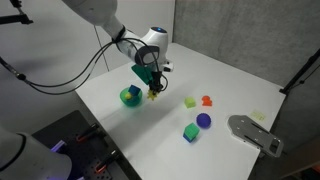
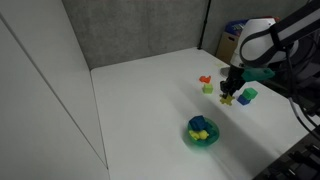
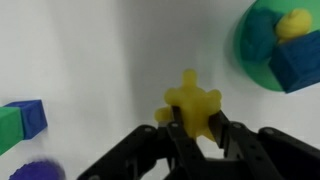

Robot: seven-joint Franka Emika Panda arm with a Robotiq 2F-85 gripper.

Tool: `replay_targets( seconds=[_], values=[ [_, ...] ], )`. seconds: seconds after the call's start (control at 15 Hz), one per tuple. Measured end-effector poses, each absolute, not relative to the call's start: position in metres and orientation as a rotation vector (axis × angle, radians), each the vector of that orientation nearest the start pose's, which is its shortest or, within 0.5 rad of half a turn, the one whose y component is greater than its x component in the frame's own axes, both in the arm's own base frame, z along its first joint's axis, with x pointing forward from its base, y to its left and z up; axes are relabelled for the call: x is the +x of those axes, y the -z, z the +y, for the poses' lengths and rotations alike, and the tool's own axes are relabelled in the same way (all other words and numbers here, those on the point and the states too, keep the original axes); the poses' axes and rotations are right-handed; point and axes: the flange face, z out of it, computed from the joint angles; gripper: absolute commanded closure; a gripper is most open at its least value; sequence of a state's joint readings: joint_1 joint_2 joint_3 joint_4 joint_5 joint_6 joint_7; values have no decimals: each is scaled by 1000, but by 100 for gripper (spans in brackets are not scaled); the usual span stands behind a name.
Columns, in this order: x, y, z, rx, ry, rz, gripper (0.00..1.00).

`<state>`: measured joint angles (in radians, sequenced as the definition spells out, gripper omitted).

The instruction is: Put the yellow thing into the bowl

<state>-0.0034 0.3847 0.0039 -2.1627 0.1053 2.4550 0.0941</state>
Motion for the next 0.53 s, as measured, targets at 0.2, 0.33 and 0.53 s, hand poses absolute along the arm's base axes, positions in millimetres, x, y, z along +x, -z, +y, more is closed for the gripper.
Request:
replay_targets(
  seconds=[0.2, 0.33, 0.53],
  values=[
    [533, -222, 27, -3008, -281, 193, 91],
    [521, -224, 42, -2986, -346, 146, 90],
    [506, -217, 61, -2951, -440, 79, 90]
  ],
)
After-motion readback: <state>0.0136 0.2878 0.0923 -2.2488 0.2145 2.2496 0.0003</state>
